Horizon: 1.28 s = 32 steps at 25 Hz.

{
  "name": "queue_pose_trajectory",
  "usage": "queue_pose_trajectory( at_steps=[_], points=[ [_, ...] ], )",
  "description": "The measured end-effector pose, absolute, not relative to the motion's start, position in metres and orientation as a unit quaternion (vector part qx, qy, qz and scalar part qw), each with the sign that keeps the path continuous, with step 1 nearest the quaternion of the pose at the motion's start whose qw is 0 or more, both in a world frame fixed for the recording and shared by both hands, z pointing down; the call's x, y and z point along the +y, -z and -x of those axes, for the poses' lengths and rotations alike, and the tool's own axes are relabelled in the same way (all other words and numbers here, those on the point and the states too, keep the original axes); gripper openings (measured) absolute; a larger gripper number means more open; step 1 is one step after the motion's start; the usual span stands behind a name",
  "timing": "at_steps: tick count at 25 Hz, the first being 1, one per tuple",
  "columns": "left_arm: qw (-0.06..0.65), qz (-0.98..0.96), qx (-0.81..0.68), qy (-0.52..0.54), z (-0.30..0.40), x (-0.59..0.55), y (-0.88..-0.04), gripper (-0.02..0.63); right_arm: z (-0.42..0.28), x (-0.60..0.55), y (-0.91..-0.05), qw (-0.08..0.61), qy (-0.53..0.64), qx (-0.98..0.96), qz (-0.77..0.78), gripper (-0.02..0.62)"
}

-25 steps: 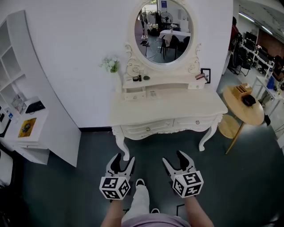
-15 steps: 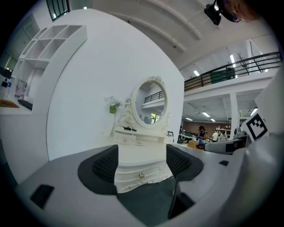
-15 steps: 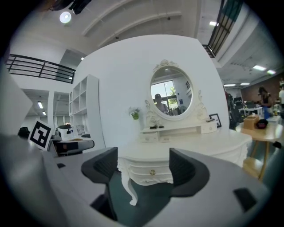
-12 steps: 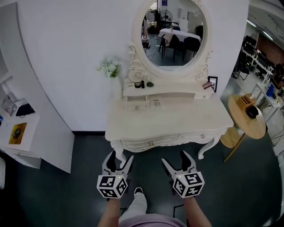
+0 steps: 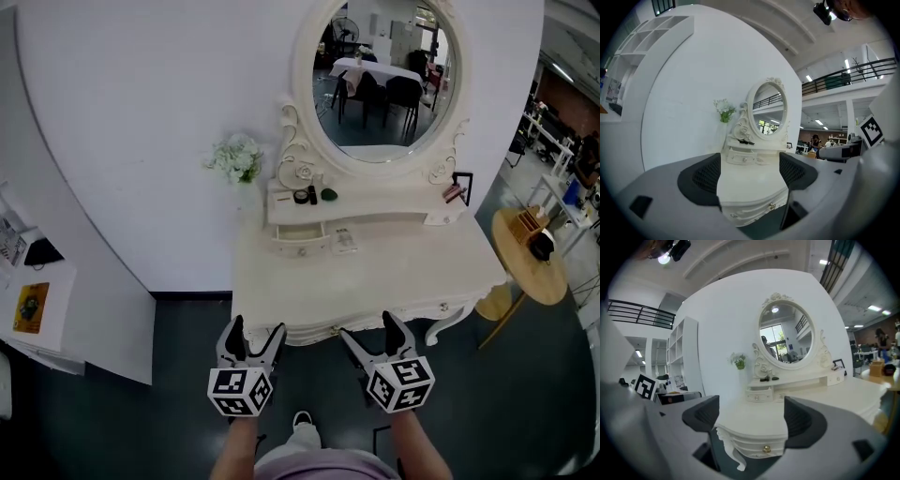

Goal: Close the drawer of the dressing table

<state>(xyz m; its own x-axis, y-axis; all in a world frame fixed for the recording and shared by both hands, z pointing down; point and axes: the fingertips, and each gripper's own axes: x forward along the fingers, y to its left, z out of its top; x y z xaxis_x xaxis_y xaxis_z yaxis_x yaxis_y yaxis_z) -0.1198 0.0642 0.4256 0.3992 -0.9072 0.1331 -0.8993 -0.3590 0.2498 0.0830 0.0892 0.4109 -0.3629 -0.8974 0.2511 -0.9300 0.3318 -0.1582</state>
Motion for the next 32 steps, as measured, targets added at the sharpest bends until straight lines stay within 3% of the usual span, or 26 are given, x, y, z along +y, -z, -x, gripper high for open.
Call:
queue_pose_trajectory(
  at_steps=[32],
  points=[
    [0.154,-0.823,-0.545,-0.050,0.108,-0.125,-0.477,0.373,-0.058,-0.111,-0.460,0.106,-0.145,-0.831,-0.526,0.399]
  ],
)
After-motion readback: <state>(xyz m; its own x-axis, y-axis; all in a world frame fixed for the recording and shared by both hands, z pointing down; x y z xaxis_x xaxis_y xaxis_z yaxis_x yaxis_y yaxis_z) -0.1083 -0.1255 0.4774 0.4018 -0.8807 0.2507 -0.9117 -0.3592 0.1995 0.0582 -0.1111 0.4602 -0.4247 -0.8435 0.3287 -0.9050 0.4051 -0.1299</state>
